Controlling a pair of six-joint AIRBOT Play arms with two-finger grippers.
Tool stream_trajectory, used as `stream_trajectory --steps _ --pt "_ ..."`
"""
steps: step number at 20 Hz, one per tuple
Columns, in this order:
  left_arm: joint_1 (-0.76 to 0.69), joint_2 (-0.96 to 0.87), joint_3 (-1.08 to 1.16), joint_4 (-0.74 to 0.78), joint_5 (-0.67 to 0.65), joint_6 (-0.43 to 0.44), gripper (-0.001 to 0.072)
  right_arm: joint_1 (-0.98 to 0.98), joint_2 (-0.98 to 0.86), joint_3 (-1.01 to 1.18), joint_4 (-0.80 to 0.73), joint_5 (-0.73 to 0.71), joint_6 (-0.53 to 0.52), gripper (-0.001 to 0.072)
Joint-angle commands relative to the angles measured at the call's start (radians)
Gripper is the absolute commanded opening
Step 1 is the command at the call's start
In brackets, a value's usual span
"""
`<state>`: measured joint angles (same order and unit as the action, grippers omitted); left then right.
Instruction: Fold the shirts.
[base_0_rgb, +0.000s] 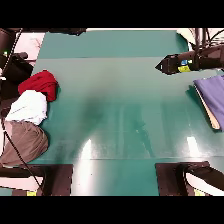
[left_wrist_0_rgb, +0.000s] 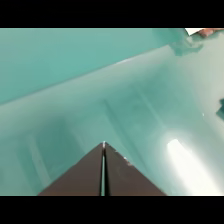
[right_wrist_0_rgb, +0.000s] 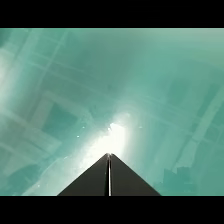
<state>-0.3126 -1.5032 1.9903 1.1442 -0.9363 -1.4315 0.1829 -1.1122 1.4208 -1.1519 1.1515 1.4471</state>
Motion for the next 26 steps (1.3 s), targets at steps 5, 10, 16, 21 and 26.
stream_trajectory --steps 5,10,16,21,26 --pt "0.0 -0.001 0.0 0.0 0.031 0.0 0.0023 0.003 0.0 0.0 0.001 -0.002 -0.001 0.0019" --pt "0.0 -0.001 0.0 0.0 0.031 0.0 0.0023 0.003 0.0 0.0 0.001 -0.001 -0.001 0.0019" --pt "0.014 0.014 0.008 0.07 0.068 -0.001 0.0022 0.003 0.0 0.0 0.0 -0.001 -0.001 0.0019" --pt "0.203 0.071 -0.002 0.455 -0.19 -0.116 0.0024 0.003 0.0 0.0 0.0 -0.014 -0.001 0.0019" --pt "0.352 0.024 -0.291 0.489 -0.253 -0.112 0.0601 0.003 0.0 0.0 0.001 -0.029 -0.001 0.0019"
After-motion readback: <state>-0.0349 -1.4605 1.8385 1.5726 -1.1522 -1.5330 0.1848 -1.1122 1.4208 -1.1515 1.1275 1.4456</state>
